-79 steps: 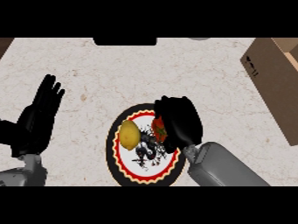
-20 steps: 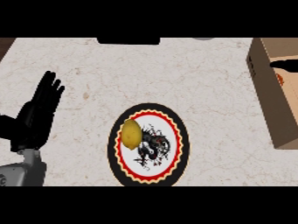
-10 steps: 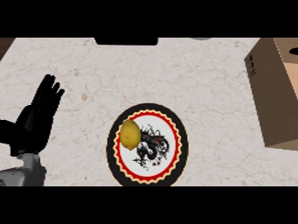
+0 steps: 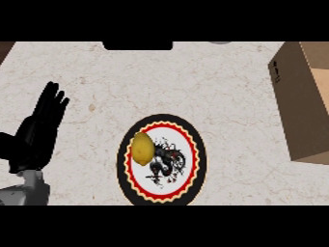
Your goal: Pick the tomato from the plate and place it in the cardboard box
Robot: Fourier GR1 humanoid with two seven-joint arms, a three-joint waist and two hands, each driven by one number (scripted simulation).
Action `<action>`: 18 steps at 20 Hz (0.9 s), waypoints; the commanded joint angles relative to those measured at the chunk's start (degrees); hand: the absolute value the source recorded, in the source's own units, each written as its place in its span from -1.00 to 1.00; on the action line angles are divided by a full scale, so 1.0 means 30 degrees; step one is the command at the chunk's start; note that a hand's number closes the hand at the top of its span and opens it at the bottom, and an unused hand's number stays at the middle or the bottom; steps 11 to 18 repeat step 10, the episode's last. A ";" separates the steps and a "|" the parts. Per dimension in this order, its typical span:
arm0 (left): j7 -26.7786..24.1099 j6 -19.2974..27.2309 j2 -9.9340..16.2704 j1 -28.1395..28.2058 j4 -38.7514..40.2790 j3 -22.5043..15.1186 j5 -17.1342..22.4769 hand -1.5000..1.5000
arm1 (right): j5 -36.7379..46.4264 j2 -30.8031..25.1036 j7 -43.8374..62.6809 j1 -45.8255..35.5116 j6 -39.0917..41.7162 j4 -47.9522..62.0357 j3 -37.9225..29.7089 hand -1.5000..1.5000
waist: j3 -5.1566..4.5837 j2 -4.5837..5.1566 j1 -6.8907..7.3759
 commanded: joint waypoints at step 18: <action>-0.0831 -0.0550 -0.0140 0.0223 0.0810 0.0309 0.0002 0.00 | -0.3487 -0.2154 -0.2551 0.3031 0.1628 0.0990 -0.0879 -1.00 | -0.0019 -0.0011 0.0006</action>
